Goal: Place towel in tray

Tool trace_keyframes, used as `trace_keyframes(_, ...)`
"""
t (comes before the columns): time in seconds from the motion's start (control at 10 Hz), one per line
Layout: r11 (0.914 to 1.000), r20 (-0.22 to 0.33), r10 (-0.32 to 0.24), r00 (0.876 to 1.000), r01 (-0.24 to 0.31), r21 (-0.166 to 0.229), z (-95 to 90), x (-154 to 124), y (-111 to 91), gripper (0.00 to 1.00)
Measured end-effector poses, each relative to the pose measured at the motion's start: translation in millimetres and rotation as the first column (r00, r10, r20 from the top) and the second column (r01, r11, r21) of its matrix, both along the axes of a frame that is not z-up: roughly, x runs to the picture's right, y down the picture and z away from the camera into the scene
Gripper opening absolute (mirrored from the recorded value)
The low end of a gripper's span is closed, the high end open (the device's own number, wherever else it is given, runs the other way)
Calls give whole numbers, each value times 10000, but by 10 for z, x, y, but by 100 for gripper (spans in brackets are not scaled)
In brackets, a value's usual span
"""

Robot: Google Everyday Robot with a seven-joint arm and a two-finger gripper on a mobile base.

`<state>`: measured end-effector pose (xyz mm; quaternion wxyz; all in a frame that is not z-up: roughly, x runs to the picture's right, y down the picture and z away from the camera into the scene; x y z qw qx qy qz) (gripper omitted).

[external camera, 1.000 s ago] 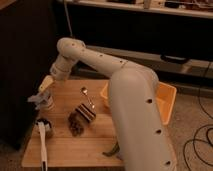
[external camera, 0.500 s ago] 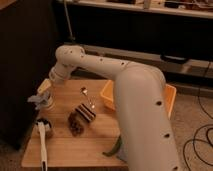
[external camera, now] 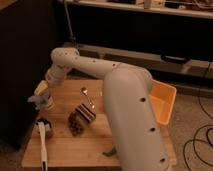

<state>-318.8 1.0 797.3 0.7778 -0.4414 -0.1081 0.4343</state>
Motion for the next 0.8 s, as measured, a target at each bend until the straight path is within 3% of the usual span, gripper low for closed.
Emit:
trace_keyframes(0.1, 9998, -103, -80, 9999, 78, -174, 66, -2, 28, 77)
trace_keyframes(0.3, 9970, -107, -391, 9992, 383, -670, 133, -138, 128, 56)
trace_keyframes(0.5, 9941, 22, -585, 9983, 584, -919, 183, -161, 168, 36)
trace_keyframes(0.8, 9938, 347, -649, 9973, 677, -880, 107, -190, 129, 6)
